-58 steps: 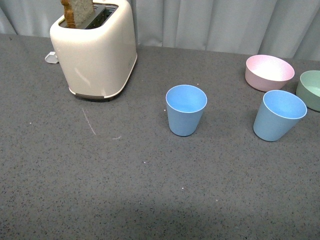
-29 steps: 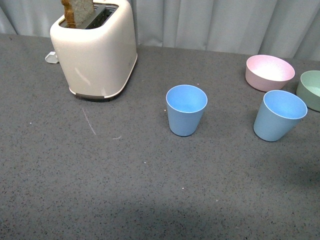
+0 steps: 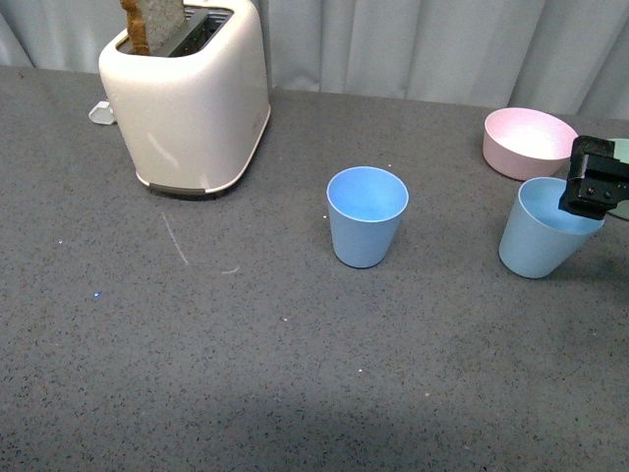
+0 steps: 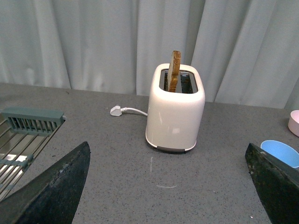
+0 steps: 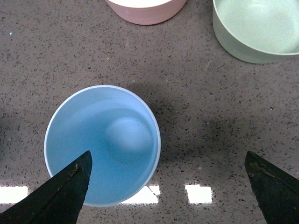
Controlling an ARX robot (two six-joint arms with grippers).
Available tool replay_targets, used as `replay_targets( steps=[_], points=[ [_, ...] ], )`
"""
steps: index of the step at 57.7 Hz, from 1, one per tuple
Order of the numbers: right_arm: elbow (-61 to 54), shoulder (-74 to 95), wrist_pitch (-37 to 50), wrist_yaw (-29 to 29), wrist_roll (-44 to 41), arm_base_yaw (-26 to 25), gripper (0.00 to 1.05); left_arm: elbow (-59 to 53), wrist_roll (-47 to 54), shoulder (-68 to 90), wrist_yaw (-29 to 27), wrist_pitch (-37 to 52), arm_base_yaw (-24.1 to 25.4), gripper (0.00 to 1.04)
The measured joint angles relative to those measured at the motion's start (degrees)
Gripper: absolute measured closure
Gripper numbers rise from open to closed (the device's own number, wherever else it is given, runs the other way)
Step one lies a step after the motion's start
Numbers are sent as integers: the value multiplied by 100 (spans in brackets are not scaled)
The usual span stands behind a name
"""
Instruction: Stack blue cups with both arms
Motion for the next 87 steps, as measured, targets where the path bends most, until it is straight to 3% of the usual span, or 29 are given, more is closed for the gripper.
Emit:
replay_targets(
  steps=[4,42,49,62,74,87],
  points=[
    [136,166,-127,0,155,28,10,0,0,0,0,0,0,7],
    [481,516,-542,105,538,96,104,0,0,0,2,2,0,7],
    [481,435,-605,28,568,109,104,0,0,0,2,0,-2,7],
    [492,-24,-905,-662,780,291,104,0,0,0,0,0,0,7],
    [916,-527,-1058,-1359,927,951,104,0,0,0,2,0,0,7],
    [1139,-431,-1154,-1449,988,1482,104,0,0,0,0,0,0,7]
  ],
)
